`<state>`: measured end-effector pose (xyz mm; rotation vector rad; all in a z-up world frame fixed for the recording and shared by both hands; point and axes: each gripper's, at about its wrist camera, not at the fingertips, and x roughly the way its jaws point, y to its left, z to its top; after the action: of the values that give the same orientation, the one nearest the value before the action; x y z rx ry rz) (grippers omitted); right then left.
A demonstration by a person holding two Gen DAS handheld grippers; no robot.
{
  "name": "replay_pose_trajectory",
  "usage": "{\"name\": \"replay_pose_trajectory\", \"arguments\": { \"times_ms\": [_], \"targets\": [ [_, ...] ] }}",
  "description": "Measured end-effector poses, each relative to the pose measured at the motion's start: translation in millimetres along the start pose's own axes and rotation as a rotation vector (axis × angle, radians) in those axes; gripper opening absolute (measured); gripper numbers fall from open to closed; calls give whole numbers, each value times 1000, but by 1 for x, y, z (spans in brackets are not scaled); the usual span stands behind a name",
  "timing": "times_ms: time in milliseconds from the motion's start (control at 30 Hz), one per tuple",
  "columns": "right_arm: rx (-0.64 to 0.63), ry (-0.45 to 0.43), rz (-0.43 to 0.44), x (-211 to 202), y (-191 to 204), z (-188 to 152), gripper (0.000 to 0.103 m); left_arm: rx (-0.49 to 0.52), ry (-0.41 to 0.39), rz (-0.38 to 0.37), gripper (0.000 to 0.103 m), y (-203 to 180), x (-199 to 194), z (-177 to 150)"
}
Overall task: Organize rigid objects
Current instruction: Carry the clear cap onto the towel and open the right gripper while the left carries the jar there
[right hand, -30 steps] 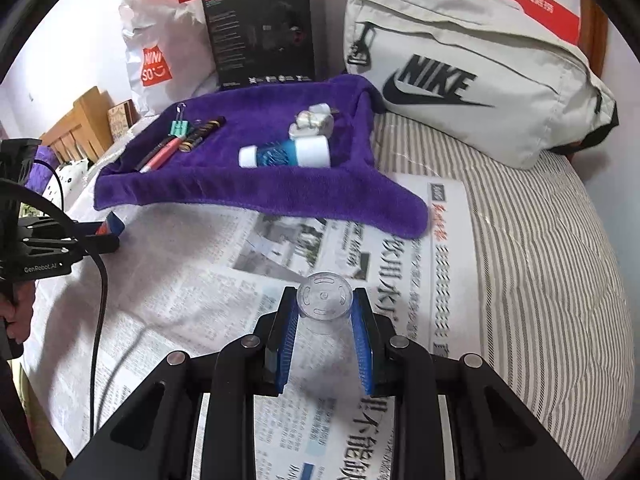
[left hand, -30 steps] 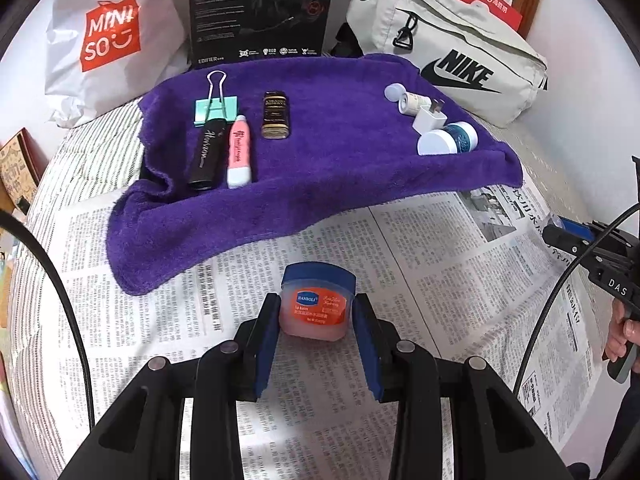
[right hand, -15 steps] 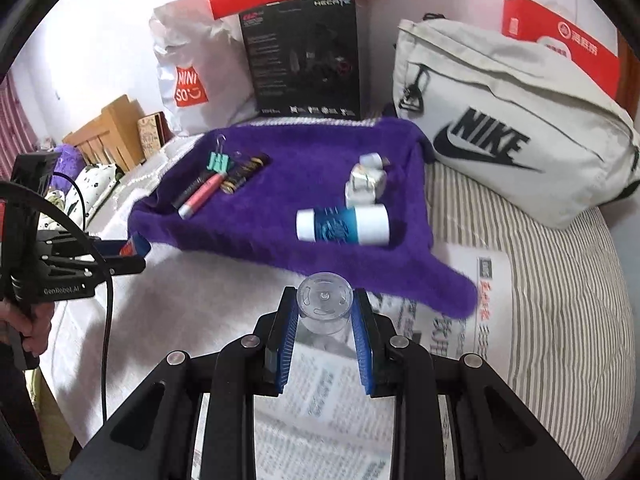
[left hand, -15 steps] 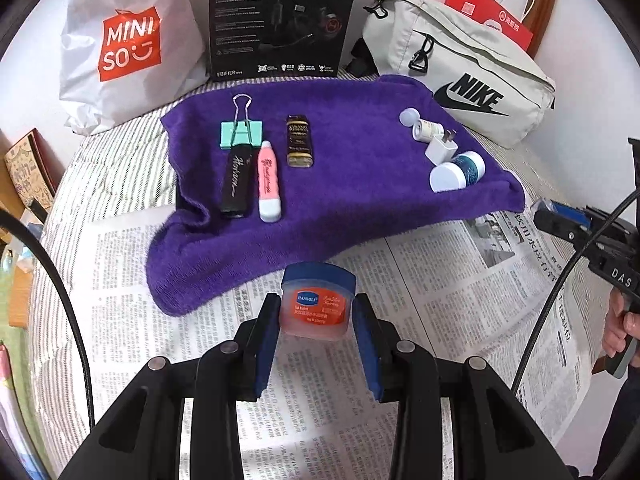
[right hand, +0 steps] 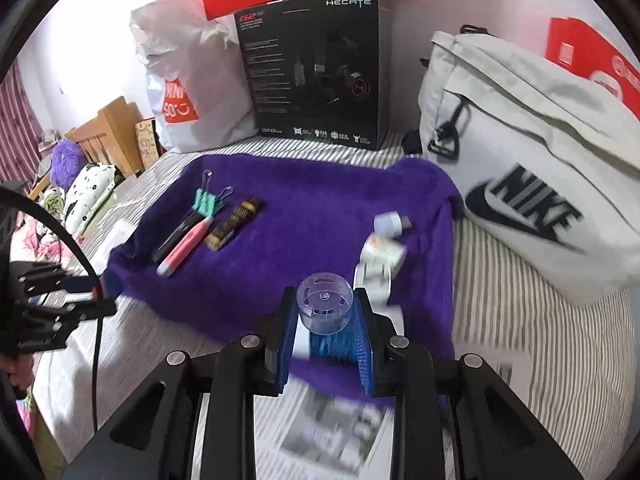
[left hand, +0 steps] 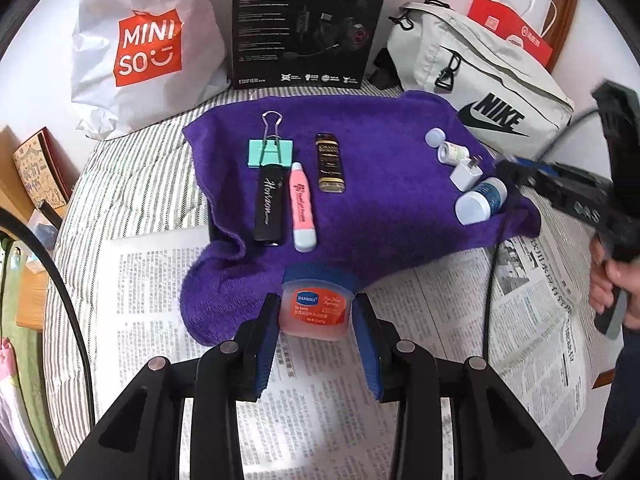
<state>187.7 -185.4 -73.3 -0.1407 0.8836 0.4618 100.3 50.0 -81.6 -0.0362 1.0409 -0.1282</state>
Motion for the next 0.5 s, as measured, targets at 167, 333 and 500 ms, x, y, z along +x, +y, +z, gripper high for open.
{"name": "replay_pose_trajectory", "arguments": {
  "times_ms": [167, 333, 500],
  "targets": [
    [-3, 25, -20, 35, -6, 28, 27, -17, -10, 7, 35, 11, 0, 5],
    [10, 83, -33, 75, -12, 43, 27, -42, -6, 21, 35, 26, 3, 8],
    [10, 127, -56, 103, -12, 54, 27, -46, -14, 17, 35, 33, 3, 13]
  ]
}}
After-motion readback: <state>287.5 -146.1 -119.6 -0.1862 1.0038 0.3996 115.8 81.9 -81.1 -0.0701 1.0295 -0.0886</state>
